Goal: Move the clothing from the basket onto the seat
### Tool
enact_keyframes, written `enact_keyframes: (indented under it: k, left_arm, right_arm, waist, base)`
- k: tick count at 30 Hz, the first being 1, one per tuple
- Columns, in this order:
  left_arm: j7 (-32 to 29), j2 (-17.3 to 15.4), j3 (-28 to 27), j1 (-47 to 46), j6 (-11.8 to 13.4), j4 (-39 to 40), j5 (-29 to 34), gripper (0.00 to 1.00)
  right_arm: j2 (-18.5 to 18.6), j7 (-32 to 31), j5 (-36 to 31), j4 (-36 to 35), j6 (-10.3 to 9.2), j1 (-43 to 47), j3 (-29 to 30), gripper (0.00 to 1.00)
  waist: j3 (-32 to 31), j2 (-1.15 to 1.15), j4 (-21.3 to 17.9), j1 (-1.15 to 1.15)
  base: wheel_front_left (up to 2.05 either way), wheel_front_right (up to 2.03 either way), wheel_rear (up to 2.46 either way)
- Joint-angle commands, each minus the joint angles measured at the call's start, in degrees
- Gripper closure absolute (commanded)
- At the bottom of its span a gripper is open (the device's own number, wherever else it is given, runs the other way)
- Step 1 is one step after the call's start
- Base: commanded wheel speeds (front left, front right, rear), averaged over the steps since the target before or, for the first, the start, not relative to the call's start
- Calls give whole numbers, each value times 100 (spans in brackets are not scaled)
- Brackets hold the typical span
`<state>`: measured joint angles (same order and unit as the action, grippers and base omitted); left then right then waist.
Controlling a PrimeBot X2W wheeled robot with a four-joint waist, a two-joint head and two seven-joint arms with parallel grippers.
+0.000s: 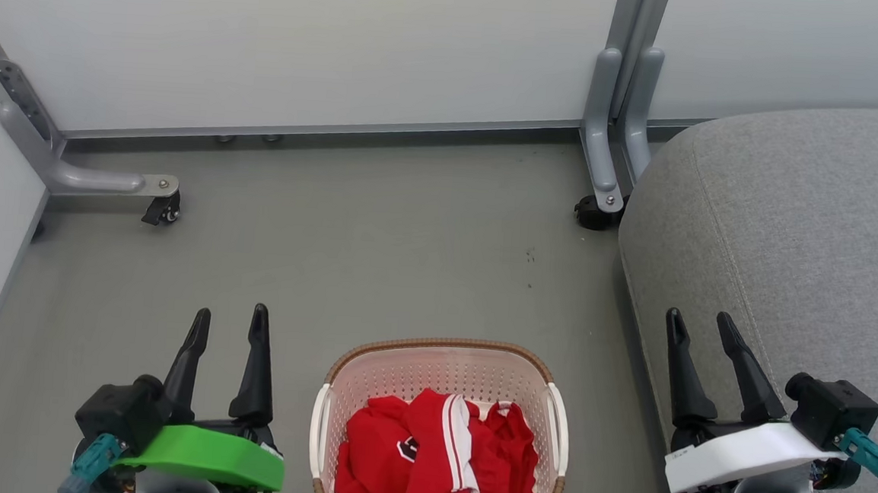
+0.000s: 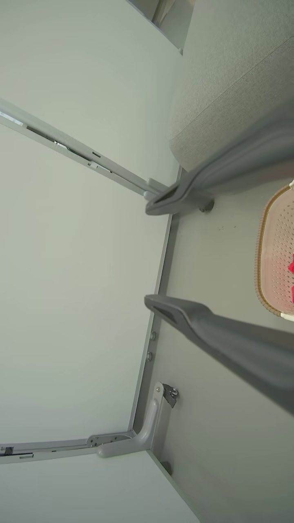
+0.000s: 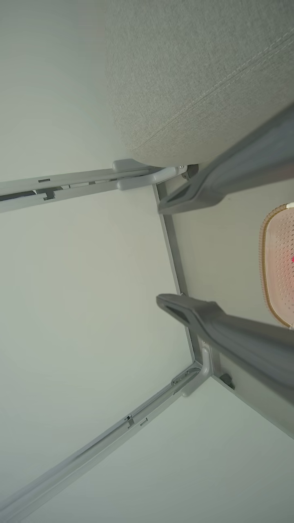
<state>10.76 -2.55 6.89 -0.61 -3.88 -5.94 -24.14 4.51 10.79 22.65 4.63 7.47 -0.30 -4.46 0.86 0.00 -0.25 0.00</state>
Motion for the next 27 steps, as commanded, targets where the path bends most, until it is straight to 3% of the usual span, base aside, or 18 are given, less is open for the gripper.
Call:
enact_keyframes:
  k: [1,27]
  left_arm:
    - [65,-40,9,24,-27,23,153,0]
    - [355,-49,141,94,-10,-193,906,0]
  right_arm:
    - [37,60,-144,-74,3,15,-19,0]
    - [97,356,-1125,-169,3,193,-115,0]
  waist:
    - [3,0,1,0]
    - [61,0,-5,0]
  base:
    - [0,0,0]
    - [0,0,0]
